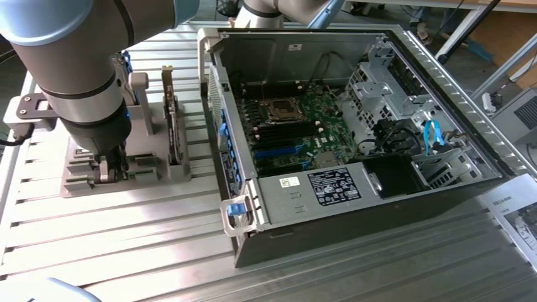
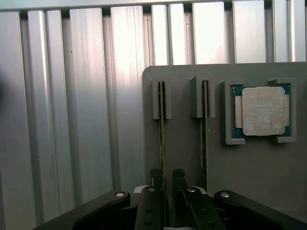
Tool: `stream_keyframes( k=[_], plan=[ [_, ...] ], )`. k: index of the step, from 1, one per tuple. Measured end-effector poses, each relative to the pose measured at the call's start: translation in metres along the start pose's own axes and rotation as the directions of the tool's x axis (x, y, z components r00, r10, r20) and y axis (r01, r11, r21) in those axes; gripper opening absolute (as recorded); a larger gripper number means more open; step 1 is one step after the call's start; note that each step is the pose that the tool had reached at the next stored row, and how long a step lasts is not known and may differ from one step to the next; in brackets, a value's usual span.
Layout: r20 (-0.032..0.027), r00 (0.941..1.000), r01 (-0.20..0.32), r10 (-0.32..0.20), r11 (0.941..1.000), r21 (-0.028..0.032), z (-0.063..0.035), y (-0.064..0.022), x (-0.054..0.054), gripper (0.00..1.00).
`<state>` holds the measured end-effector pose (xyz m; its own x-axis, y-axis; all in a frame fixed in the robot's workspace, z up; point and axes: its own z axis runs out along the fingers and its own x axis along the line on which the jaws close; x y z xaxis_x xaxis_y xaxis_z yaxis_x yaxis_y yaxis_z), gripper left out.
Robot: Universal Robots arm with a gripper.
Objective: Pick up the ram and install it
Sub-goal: 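Pick up the ram and move it above insertion slot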
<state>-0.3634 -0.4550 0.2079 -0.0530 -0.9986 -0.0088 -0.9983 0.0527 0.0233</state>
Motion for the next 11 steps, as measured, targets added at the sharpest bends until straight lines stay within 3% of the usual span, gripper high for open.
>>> stream_keyframes(
  k=[11],
  plan=[
    [-0.0010, 0.9998, 0.022, -0.022, 0.9998, -0.0005, -0.0002, -0.0001, -0.0004, 0.24]
  ],
)
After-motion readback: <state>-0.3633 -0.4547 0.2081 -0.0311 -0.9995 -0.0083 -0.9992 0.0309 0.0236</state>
